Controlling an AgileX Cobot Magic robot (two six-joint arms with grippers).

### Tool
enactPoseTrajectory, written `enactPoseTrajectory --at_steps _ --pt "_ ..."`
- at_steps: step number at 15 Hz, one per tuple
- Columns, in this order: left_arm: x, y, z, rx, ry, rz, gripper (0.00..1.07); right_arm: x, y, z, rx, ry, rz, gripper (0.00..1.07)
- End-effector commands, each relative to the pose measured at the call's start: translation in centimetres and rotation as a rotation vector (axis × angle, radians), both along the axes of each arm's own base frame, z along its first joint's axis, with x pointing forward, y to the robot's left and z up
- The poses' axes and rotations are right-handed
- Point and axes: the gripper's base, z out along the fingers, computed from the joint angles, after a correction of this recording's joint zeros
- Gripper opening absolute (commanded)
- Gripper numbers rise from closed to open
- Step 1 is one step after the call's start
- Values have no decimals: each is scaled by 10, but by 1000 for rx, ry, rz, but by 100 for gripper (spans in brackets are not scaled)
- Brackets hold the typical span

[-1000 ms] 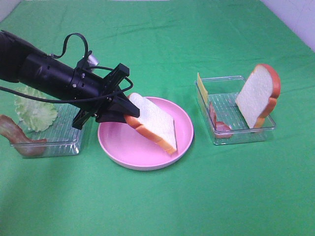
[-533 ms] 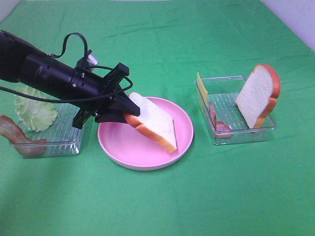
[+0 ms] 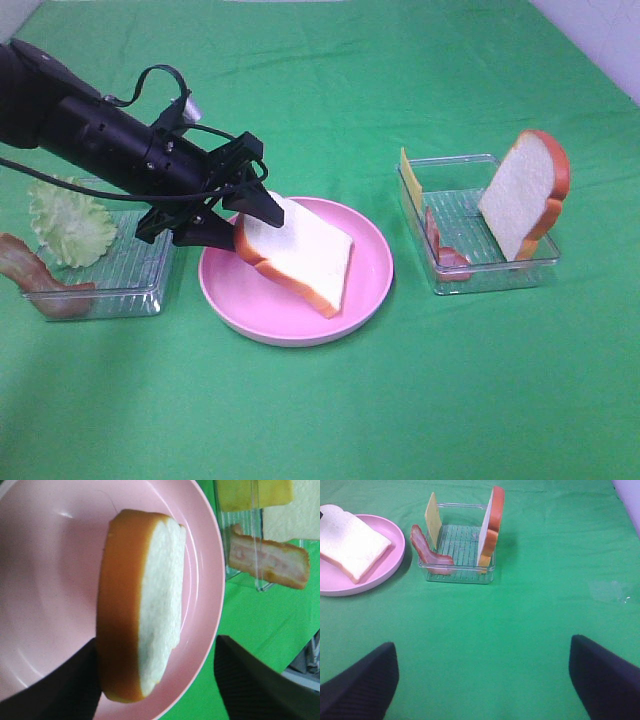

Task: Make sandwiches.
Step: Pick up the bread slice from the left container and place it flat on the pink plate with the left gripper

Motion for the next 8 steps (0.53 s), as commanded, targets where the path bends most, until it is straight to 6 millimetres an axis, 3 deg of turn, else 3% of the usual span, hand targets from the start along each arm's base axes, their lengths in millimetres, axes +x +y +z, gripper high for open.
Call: enactPoseTrajectory --at_steps 1,8 --pt "-2 -14 10 115 -25 -112 80 -1 1 0 -6 -17 4 87" --pt "17 -19 66 313 -34 -226 82 -1 1 0 -6 -17 4 87"
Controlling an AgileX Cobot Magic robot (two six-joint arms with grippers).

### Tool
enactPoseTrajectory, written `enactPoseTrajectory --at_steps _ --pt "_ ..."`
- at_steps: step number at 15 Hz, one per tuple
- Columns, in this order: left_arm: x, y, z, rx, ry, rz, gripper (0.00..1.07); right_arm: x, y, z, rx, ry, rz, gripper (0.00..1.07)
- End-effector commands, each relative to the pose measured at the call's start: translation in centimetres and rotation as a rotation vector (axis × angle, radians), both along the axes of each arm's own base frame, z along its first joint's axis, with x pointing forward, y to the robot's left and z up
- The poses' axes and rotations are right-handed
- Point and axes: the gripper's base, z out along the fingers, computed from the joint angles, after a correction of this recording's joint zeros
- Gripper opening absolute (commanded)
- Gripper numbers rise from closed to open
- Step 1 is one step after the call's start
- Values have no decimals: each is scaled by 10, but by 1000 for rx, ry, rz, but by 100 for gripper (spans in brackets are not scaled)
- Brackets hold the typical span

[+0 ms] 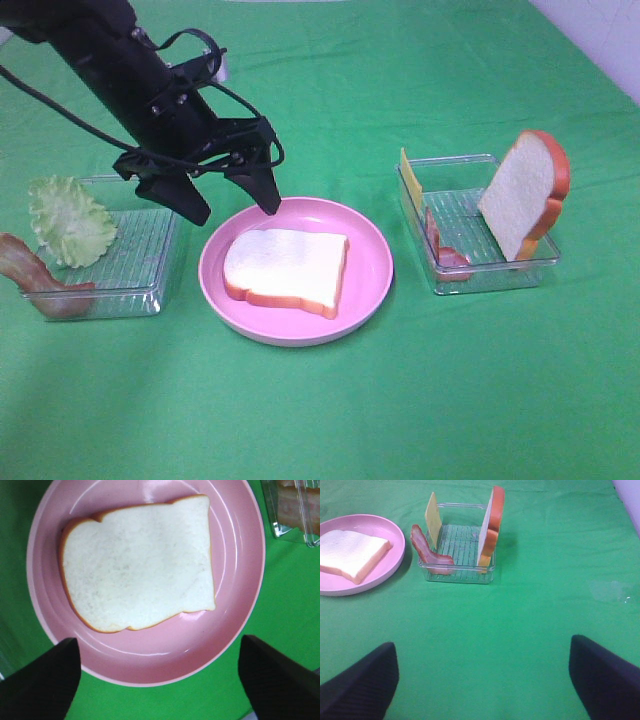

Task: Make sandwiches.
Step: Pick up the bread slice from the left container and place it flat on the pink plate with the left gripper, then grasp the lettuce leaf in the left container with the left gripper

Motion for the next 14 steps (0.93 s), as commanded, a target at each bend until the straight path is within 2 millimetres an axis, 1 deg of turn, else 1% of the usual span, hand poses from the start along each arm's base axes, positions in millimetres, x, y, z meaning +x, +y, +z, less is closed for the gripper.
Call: enactPoseTrajectory --at_steps 1,2,3,5,6,7,8,9,10,11,12,14 --pt "6 0 22 39 -21 6 81 -1 1 0 -6 -17 4 87" --pt "9 2 31 71 -32 10 81 -1 1 0 -6 -17 4 87" --pt "9 2 31 71 -32 10 81 -1 1 0 -6 -17 4 87" --pt "13 15 52 223 -18 32 80 -1 1 0 -6 -17 4 87" --pt "15 25 61 334 -34 59 80 -1 1 0 -6 -17 4 87" --pt "17 27 64 361 -55 70 80 -1 1 0 -6 -17 4 87" --pt "21 33 68 423 -98 93 80 -1 1 0 -6 -17 4 87" --pt "24 40 69 481 -124 109 80 -1 1 0 -6 -17 4 87" --pt "27 46 69 494 -125 123 80 -1 1 0 -6 -17 4 87" --pt "31 59 69 491 -114 161 80 -1 1 0 -5 -16 4 87" --pt "38 84 69 452 -79 233 80 -1 1 0 -5 -16 4 87" --pt "43 109 67 442 -56 292 80 -1 1 0 -5 -16 4 87"
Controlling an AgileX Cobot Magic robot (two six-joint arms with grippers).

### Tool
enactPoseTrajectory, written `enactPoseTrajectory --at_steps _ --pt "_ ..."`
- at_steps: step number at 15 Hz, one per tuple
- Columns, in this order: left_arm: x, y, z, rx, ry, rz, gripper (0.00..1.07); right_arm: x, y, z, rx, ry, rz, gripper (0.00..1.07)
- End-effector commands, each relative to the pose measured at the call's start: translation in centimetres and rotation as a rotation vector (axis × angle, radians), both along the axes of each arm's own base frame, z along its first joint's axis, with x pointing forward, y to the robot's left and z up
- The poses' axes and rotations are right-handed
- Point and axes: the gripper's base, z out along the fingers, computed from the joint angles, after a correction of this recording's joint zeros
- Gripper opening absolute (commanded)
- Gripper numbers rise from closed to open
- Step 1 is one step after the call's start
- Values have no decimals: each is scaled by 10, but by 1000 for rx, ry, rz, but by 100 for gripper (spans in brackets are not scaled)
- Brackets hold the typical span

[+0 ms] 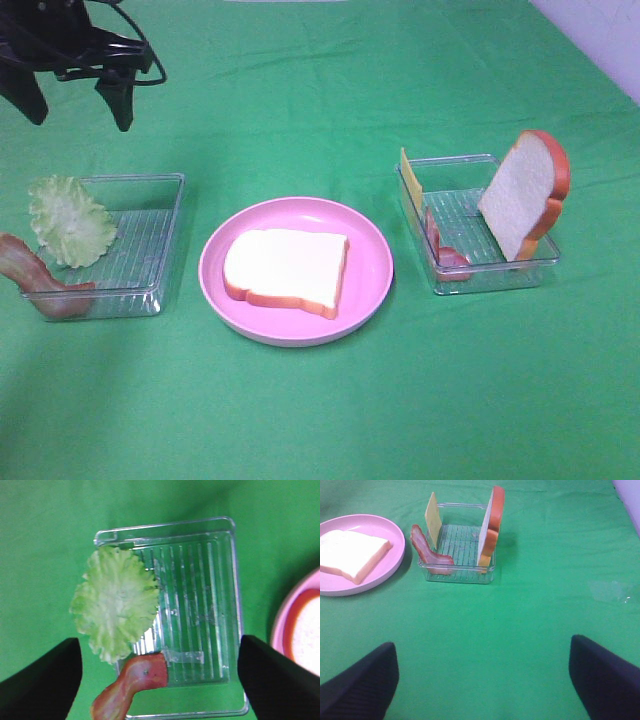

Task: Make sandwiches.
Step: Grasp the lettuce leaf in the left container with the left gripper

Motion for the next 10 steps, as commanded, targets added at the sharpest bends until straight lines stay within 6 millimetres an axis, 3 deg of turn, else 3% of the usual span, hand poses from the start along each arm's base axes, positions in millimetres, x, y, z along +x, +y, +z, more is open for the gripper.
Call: enactPoseTrajectory --at_steps 1,4,6,10 --pt "-3 14 0 -2 66 45 80 -1 1 0 -5 -16 4 87" --pt "9 51 -22 8 113 128 80 -1 1 0 -5 -16 4 87" --pt "13 55 -36 15 144 134 80 -1 1 0 -5 -16 4 87" --pt "22 54 -82 29 248 132 73 -1 1 0 -5 -16 4 87"
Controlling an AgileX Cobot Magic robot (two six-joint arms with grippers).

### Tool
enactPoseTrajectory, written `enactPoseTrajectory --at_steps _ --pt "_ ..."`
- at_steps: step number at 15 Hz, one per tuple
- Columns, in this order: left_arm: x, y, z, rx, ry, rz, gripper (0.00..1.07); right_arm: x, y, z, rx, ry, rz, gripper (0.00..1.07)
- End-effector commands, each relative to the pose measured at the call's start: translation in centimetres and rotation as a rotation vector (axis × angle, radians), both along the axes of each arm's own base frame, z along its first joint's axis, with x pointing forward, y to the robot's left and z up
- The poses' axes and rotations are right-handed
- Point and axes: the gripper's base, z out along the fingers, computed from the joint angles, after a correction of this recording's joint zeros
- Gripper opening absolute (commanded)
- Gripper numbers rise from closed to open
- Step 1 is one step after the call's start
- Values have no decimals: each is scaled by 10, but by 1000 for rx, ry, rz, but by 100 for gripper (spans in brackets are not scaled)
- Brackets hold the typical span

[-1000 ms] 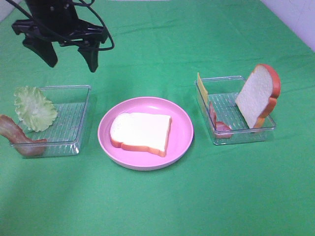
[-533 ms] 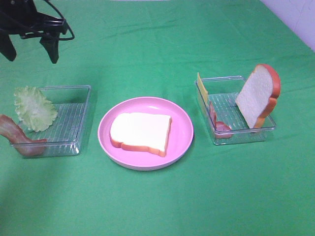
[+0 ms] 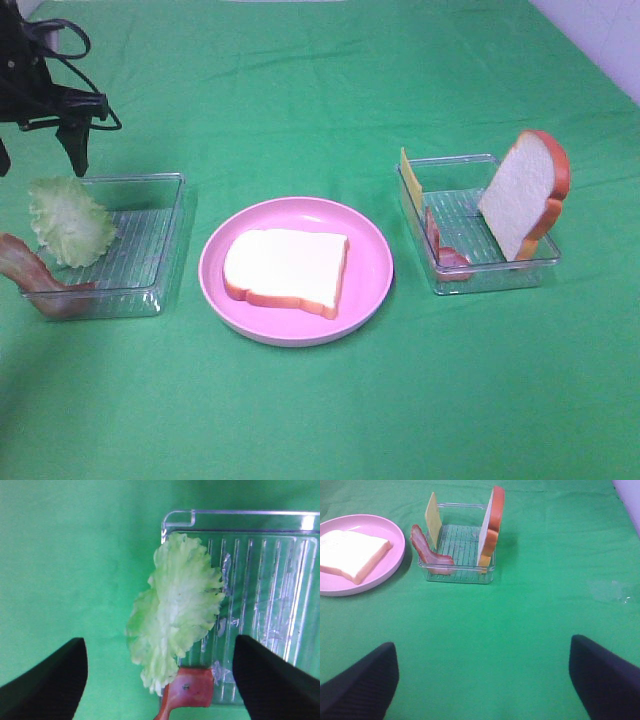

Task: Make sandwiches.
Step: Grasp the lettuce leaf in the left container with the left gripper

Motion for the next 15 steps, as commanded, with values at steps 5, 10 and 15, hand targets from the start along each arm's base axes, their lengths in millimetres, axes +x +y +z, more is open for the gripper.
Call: enactPoseTrajectory --at_steps 5,10,15 --pt "-1 -1 -36 9 141 2 71 -1 1 0 -5 -16 4 87" --pt "0 -1 -47 11 162 3 60 -1 1 0 -5 -16 4 87" --pt "2 -1 -45 15 145 3 30 -1 1 0 -5 -16 4 87"
